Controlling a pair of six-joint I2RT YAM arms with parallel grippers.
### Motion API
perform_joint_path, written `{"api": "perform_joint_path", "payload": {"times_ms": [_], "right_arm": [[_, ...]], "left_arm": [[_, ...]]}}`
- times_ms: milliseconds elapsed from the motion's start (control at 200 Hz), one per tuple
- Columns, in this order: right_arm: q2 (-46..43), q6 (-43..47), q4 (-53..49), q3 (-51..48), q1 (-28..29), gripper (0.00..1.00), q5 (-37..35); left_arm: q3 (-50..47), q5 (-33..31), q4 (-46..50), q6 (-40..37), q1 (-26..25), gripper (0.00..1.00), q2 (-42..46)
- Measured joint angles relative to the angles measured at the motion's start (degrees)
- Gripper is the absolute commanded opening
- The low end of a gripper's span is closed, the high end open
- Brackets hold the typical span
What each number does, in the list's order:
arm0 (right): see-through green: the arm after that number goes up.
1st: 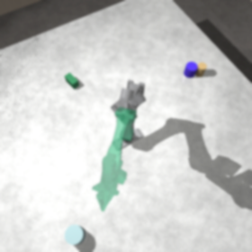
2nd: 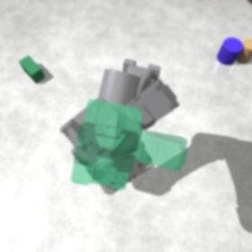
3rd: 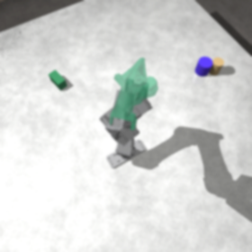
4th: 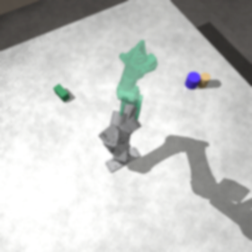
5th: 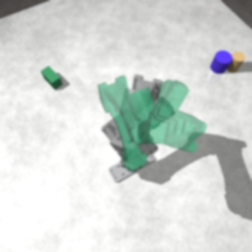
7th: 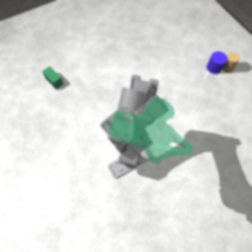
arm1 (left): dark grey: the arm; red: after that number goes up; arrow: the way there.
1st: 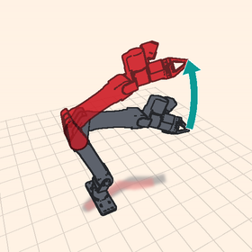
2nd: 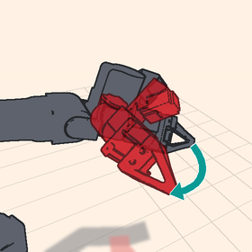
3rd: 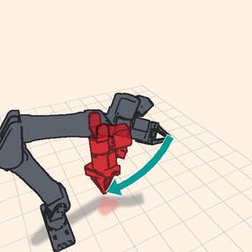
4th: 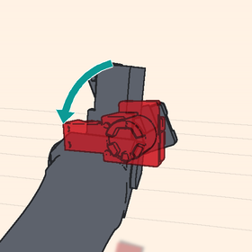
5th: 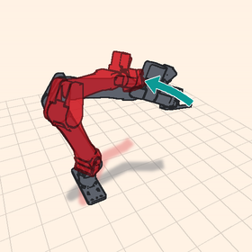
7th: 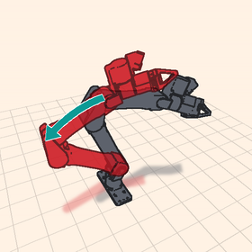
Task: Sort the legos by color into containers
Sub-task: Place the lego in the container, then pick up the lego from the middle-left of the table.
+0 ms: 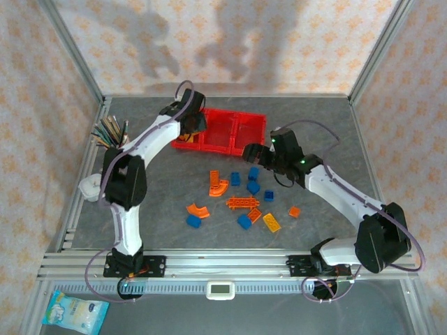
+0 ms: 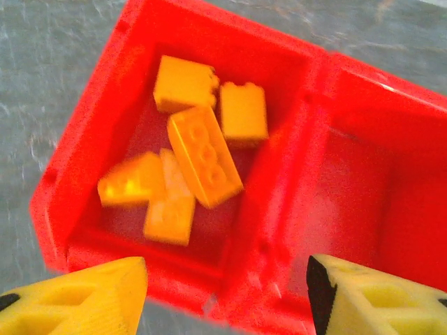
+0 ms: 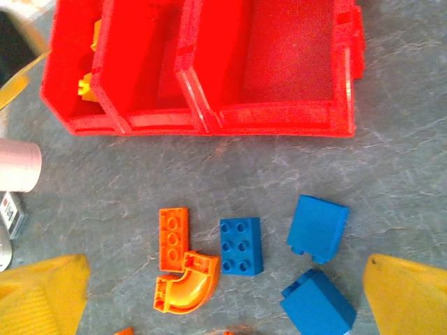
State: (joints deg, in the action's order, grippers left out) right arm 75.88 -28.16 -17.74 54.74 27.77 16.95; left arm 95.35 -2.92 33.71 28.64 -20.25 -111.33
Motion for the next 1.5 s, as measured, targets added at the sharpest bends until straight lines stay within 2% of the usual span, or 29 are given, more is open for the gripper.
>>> {"api": "perform_joint_path", "payload": {"times_ms": [175,400,606,756,1046,1321,1496], "right_arm": [[-3.76,0.87,-2.34,-2.69,-2.34,1.0,0.0],[-9.46,0.94,-6.45,-9.05,-4.35,1.0,-0.11],[-15.02,-0.42,-9.99,-15.63,-7.37,1.0,-0.9],[-16.59,-0.81,-10.36,-19.37,-10.97,1.0,-0.76],[-16.55,-0.79,-9.16,-20.81,-16.02,1.0,0.96],[-15.85,-0.09,-8.26,-20.81,-21.16,1.0,2.47],[-15.82,0.96,-7.82,-20.81,-23.63,1.0,4.0]], "left_arm": [[-12.68,1.18,-1.9,4.74,-8.85,0.66,15.15],[-26.84,2.54,-3.78,16.9,-21.35,0.67,26.27],[-30.71,2.75,-6.12,30.1,-36.76,0.68,27.06],[-29.27,2.78,-8.39,37.83,-45.94,0.69,22.43],[-23.17,4.07,-9.77,45.44,-52.89,0.71,9.25],[-12.98,3.89,-8.57,45.94,-53.2,0.78,-0.87],[-11.28,3.3,-7.02,46.14,-53.2,0.8,-4.24]]}}
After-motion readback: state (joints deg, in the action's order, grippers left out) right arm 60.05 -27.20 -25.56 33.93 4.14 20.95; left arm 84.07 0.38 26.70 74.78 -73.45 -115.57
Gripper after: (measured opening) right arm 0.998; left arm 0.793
